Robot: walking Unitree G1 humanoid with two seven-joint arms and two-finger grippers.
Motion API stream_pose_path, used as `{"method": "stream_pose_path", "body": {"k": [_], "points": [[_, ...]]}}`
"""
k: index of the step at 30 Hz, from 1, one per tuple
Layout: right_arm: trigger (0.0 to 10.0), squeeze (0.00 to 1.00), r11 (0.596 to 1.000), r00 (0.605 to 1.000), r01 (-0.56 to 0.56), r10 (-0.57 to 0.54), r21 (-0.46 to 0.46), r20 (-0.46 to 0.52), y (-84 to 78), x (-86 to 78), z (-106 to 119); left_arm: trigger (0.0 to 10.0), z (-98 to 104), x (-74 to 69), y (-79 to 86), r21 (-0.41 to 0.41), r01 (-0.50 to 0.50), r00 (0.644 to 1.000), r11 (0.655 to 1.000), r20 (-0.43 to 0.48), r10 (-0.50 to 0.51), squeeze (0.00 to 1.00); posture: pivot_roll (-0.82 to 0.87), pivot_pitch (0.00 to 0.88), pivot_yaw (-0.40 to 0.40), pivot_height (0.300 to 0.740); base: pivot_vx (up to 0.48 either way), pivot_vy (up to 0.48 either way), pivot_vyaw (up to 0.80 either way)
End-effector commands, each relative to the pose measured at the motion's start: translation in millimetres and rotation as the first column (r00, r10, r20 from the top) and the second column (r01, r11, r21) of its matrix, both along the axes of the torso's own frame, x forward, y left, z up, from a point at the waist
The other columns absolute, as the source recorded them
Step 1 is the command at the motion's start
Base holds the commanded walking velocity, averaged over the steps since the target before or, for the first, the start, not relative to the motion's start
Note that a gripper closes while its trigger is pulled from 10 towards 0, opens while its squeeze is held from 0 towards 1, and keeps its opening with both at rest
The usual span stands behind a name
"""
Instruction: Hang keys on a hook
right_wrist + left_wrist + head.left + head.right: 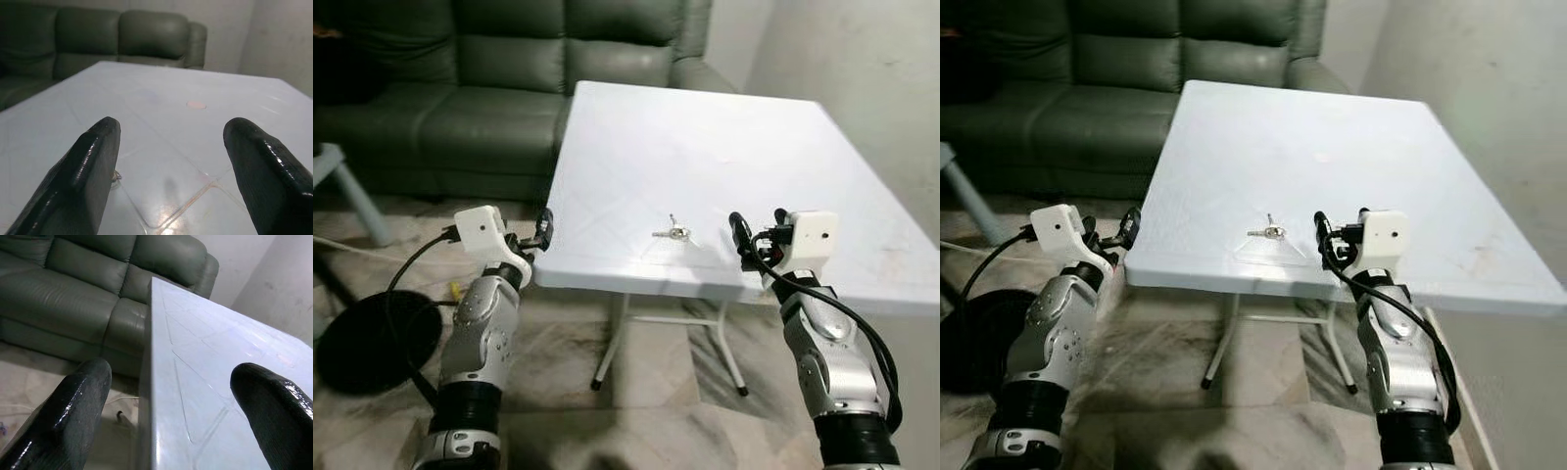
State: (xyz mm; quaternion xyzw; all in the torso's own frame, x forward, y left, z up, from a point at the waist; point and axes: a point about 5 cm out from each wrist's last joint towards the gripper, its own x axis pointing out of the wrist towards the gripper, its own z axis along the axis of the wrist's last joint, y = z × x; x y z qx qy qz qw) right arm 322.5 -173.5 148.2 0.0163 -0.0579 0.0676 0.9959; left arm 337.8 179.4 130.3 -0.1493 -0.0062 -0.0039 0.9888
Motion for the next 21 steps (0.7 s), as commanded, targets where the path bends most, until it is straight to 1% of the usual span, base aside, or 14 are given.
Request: {"method": "stream_pose_path", "body": {"k": [1,2,4,6,10,15,21], "points": [[10.0,0.00,1.000,1.000,0.029,-0.029,0.001,0.006,-8.8,-0.7,3.3,10.0,5.7,2.0,-7.8,0.004,0.009,1.000,1.000,0.012,-0.009,0.00,0.00,0.000,-0.063,0.740,0.000,0.000,-0.71],[10.0,0.00,1.000,1.000,0.029,-0.029,0.001,0.006,-8.8,-0.7,3.3,10.0,5.7,2.0,-7.8,0.004,0.009,1.000,1.000,0.012,-0.009,0.00,0.00,0.000,-0.063,0.740,0.000,0.000,-0.71],[10.0,0.00,1.000,1.000,0.028,-0.028,-0.002,0.012,-9.1,-0.6,3.9,10.0,4.9,2.4,-7.0,0.031,-0.004,1.000,1.000,-0.005,0.005,0.00,0.00,0.000,-0.065,0.740,0.000,0.000,0.00],[10.0,0.00,1.000,1.000,0.026,-0.026,-0.006,0.016,-9.1,-0.3,4.8,10.0,5.9,2.5,-7.2,0.057,-0.004,1.000,0.998,0.004,0.004,0.00,0.00,0.000,-0.066,0.740,0.000,0.000,0.00],[10.0,0.00,1.000,1.000,0.023,-0.023,-0.001,0.019,-8.6,-0.1,5.7,10.0,6.2,1.7,-5.9,0.037,-0.016,1.000,0.999,0.008,0.016,0.00,0.01,0.000,-0.067,0.740,0.000,0.000,0.00],[10.0,0.00,1.000,1.000,0.019,-0.019,-0.004,0.018,-8.2,0.0,5.9,10.0,6.4,1.4,-6.1,0.040,-0.018,1.000,0.999,0.004,0.018,0.00,0.01,0.000,-0.068,0.740,0.000,0.000,0.00],[10.0,0.00,1.000,1.000,0.007,-0.007,-0.008,0.008,-6.8,0.7,5.3,10.0,3.4,-2.1,-11.9,0.051,0.005,1.000,0.999,-0.003,-0.005,0.00,0.01,0.000,-0.069,0.740,0.000,0.000,0.00]]}}
